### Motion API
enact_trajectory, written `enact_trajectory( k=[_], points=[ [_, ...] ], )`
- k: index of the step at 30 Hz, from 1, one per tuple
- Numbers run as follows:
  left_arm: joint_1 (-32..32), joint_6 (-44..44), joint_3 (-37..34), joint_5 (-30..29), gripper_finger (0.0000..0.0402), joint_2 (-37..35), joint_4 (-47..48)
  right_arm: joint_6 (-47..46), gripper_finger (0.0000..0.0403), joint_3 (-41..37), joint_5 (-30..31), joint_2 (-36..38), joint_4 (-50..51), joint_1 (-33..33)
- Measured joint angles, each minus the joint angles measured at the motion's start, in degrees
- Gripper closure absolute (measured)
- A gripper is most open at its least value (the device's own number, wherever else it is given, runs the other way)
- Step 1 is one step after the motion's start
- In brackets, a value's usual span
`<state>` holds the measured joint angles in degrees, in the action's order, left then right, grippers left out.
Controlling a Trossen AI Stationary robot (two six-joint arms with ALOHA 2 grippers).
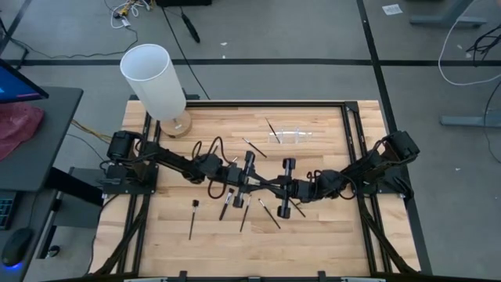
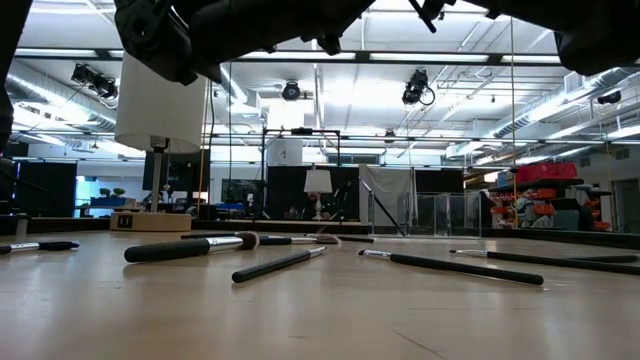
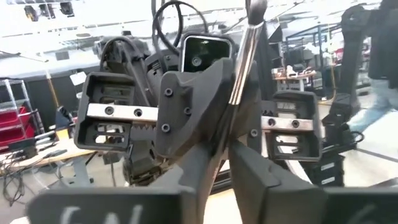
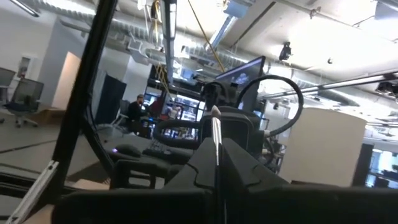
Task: Put items in baskets/containers
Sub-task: Put the black eyeshadow brush into the transparent organizer
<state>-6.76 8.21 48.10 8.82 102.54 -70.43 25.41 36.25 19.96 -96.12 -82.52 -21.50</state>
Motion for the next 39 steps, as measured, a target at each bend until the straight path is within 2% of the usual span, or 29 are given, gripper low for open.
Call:
enact_trajectory(
  k=[5, 9, 12, 17, 19, 23, 35, 39],
  points=[
    [0.0, 0.0, 0.0, 2.3, 0.0278, 0.0, -0.4, 0.4, 0.0395, 0.0, 0.0, 0.0, 0.3, 0.0],
    [0.0, 0.0, 0.0, 1.9, 0.027, 0.0, -1.1, 0.4, 0.0395, 0.0, 0.0, 0.0, 0.1, 0.0],
    [0.0, 0.0, 0.0, 1.4, 0.0289, 0.0, -1.9, 0.5, 0.0395, 0.0, 0.0, 0.0, -0.3, 0.0],
    [0.1, 0.0, 0.0, 1.4, 0.0369, 0.0, -3.0, 0.5, 0.0394, 0.0, 0.0, 0.1, -0.4, 0.0],
    [0.0, 0.2, 0.0, 1.8, 0.0388, 0.0, -3.1, 0.3, 0.0394, 0.1, 0.0, 0.1, -0.2, 0.0],
    [-0.1, 0.1, 0.0, 2.1, 0.0384, 0.0, -2.8, 0.6, 0.0394, 0.1, 1.4, 0.1, 0.4, -0.4],
    [-0.5, -0.1, 0.0, 2.7, 0.0401, -0.1, 2.7, 2.1, 0.0394, 0.0, 13.7, 0.0, 4.1, -6.4],
    [-0.5, 0.0, 0.0, 2.7, 0.0401, -0.2, 3.1, 3.0, 0.0394, 0.0, 16.1, -0.1, 4.1, -7.5]
  ],
)
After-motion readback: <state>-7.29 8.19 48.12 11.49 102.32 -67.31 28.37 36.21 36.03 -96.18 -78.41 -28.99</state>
